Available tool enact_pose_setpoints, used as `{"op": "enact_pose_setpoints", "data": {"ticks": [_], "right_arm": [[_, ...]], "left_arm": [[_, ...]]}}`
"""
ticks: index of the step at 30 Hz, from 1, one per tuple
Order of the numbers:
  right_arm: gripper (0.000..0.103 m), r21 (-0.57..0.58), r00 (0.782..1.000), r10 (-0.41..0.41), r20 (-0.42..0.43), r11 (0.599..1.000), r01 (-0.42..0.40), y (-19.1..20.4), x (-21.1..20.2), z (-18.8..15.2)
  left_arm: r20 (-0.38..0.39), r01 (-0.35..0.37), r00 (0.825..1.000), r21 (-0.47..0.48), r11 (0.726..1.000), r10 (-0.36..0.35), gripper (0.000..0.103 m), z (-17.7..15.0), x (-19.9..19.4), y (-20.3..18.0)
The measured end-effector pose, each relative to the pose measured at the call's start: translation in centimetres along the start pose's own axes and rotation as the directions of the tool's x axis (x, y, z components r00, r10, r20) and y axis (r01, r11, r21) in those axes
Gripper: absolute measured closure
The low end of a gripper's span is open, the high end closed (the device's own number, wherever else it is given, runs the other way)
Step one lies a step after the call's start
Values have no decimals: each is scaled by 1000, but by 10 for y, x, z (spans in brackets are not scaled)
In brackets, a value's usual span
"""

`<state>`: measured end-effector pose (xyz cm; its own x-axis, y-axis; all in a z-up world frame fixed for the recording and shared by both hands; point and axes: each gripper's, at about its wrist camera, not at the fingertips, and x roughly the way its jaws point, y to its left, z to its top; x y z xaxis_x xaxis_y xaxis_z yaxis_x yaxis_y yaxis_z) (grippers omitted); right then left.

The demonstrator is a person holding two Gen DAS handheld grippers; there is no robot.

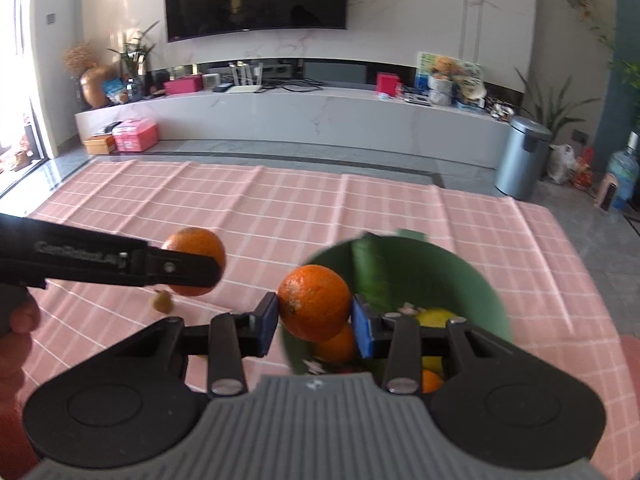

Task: Organize fruits
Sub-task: 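Carry the orange into the colander and open the left gripper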

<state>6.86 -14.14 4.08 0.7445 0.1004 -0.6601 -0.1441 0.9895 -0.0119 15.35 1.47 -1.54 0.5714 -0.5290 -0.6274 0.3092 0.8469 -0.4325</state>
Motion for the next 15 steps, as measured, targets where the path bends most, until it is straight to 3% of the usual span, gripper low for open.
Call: {"op": "enact_pose_setpoints", "data": {"ticks": [5,15], "right_arm": [[67,30,999,-33,-26,999,33,-34,-5,-7],[67,47,995,-44,-88,998,48,-70,14,-18]], "left_arm": [[-51,23,998,23,999,-22,58,4,21,-16],[-161,6,987,92,996,9,58,0,68,-41]]}}
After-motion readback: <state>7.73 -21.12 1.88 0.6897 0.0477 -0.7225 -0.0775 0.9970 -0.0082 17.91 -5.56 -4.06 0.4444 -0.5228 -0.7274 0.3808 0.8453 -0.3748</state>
